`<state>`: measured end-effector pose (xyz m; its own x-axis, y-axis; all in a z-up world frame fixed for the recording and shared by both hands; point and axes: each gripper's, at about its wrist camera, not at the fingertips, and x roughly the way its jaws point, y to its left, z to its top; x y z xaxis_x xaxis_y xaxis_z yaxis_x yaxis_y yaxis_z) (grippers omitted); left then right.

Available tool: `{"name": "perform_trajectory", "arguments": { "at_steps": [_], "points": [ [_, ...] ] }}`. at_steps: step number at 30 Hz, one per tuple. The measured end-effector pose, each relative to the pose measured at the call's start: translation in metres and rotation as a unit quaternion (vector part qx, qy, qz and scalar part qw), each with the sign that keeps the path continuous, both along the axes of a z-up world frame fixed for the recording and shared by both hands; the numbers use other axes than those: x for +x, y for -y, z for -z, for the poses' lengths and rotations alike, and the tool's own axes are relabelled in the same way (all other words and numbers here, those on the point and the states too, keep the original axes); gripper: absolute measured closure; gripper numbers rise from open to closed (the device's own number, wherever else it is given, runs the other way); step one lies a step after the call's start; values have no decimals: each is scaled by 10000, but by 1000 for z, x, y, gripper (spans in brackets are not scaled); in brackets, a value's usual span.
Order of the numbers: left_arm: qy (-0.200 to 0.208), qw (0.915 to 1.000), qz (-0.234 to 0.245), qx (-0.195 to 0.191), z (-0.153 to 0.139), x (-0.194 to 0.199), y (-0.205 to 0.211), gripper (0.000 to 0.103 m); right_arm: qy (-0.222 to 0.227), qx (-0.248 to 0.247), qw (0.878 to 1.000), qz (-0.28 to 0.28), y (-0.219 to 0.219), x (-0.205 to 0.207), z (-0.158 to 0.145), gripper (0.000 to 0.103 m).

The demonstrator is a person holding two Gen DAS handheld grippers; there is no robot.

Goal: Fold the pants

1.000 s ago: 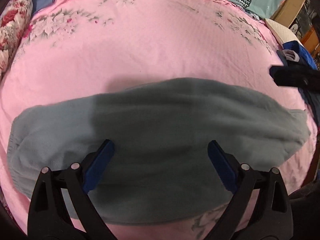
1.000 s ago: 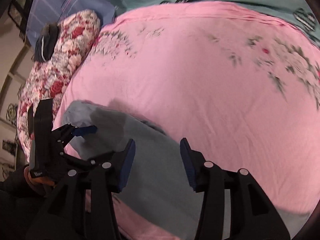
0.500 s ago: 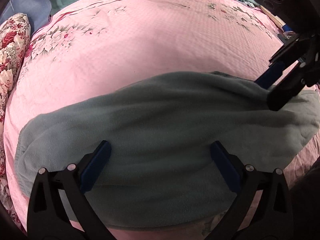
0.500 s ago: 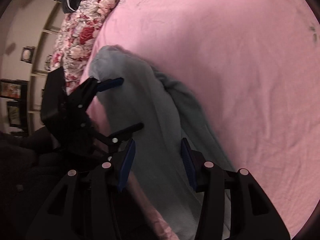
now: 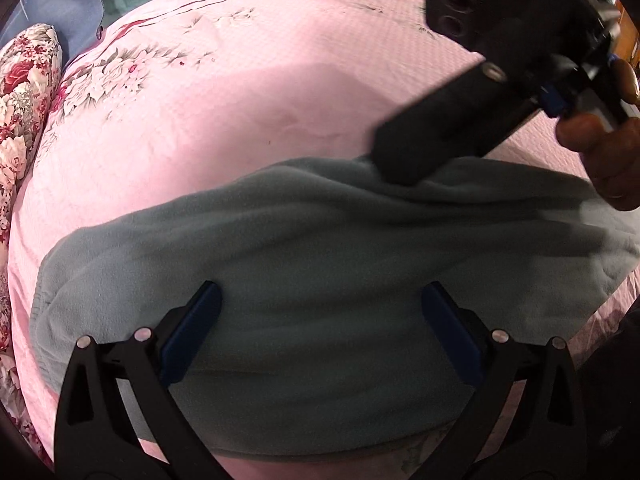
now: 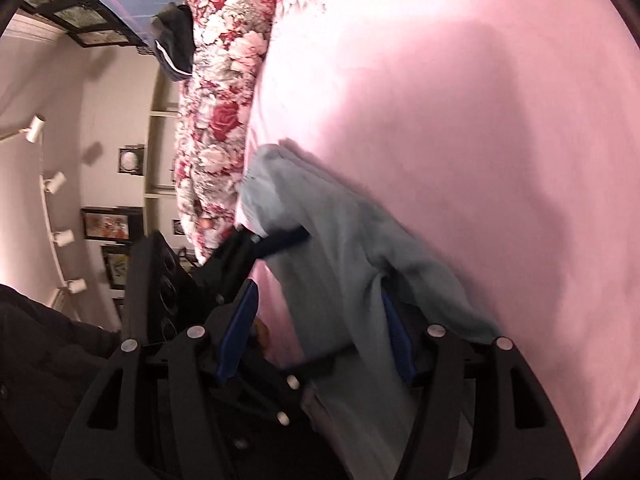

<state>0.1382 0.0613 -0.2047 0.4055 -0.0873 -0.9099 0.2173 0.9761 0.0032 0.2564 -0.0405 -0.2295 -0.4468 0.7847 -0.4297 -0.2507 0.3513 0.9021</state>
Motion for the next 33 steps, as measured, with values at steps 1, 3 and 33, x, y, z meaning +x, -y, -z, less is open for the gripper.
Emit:
{"name": "perform_trajectory", "arguments": {
  "at_steps": [1, 3, 33],
  "points": [
    [1, 10000, -2, -3, 0, 0, 0, 2, -10, 51, 10000, 22, -3, 1, 0, 41],
    [18, 10000, -4, -10, 0, 1, -1, 2, -36, 135, 9998, 163, -2, 5, 0, 41],
    [66, 9992, 290, -277, -16, -9, -10, 4, 717, -191, 9767, 2013, 65, 1, -41, 58]
  ]
}}
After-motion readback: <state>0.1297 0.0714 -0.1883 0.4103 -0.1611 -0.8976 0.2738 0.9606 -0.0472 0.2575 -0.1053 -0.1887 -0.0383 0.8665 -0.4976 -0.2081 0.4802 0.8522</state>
